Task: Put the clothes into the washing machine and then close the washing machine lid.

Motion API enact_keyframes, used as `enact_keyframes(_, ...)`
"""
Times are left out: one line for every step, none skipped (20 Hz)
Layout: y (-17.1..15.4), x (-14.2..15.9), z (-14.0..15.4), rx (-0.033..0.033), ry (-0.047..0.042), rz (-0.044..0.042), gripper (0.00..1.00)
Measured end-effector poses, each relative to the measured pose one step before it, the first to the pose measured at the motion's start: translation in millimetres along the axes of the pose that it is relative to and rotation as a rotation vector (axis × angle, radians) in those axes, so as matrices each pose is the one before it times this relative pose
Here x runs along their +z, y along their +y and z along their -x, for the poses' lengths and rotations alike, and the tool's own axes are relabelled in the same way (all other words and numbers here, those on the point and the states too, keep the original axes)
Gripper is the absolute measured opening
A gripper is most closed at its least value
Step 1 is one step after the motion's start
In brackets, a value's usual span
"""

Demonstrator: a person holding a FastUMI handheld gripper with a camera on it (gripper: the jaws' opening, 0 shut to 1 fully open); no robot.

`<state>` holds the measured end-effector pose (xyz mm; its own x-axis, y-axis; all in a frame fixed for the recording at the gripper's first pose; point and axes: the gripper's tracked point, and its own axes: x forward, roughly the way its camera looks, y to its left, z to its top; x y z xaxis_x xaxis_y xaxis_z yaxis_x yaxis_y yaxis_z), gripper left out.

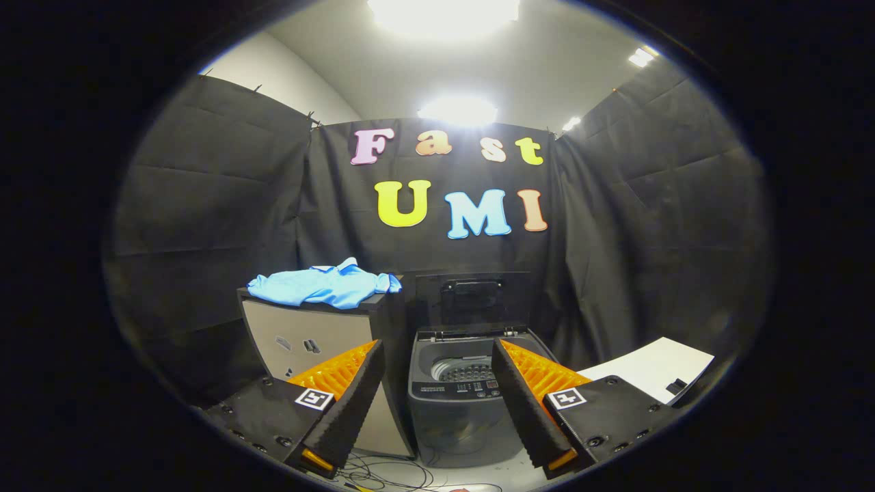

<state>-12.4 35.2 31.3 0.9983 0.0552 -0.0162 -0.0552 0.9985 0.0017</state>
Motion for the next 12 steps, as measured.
enact_keyframes(5.05,7.68,-2.13,0.01244,-0.00569,0.00257,0.97)
enact_keyframes(5.88,9.60,-4.17,0.01077,-0.01067,-0.00032,0.97)
enact_keyframes(6.82,8.19,-4.68,0.01164,-0.00918,-0.00370,0.97)
enact_keyframes(6.17,8.95,-6.24,0.01224,-0.00337,-0.00510,0.98)
enact_keyframes(6.37,5.54,-5.21,0.01078,-0.00210,-0.00557,0.98)
enact_keyframes(7.11,7.37,-7.06,0.01603,0.00400,-0.00668,0.98)
enact_keyframes(6.06,6.25,-7.32,0.01823,0.00481,-0.00856,0.97)
enact_keyframes(4.53,5.30,-8.01,0.01279,0.00937,-0.00788,0.98)
enact_keyframes(4.31,3.93,-8.86,0.01111,0.01039,-0.00896,0.97)
enact_keyframes(4.90,5.71,-8.52,0.01214,0.00296,-0.01138,0.98)
enact_keyframes(7.01,7.03,-10.25,0.01913,-0.00341,-0.00764,0.98)
enact_keyframes(4.53,5.72,-9.22,0.00986,-0.00339,0.00148,0.98)
